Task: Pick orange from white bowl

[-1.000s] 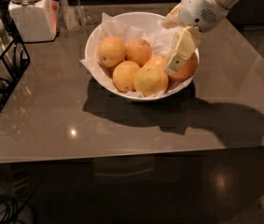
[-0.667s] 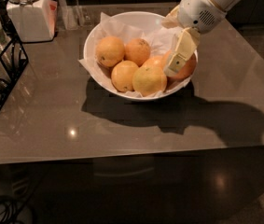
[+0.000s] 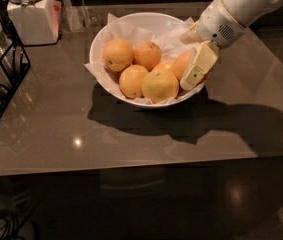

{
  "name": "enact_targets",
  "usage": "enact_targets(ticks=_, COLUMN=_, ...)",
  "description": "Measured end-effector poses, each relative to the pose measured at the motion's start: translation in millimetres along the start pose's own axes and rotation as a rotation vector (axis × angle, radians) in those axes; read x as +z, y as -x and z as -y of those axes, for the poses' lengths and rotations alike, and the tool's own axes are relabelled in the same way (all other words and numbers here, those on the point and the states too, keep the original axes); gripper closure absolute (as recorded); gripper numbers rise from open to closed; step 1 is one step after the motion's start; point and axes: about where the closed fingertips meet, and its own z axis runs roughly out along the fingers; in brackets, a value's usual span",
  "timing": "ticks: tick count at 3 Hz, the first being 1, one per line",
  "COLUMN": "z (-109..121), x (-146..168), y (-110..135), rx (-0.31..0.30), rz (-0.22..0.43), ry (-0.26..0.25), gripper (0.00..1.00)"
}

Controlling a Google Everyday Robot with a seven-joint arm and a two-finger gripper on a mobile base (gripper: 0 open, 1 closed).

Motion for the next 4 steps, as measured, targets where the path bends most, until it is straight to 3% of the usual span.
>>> enact_targets(ticks=1, z=1, x=4, y=-11, rx=0.032, rz=0.004, ry=0.013, gripper=0.0)
enact_targets(ticks=2, z=2, x=7, y=-18, rx=0.054, rz=0.011, ry=0.019, gripper=0.09)
enact_targets(ticks=4, z=3, x=8, y=-26, rx=0.077, rz=0.015, ry=0.019, gripper=0.5)
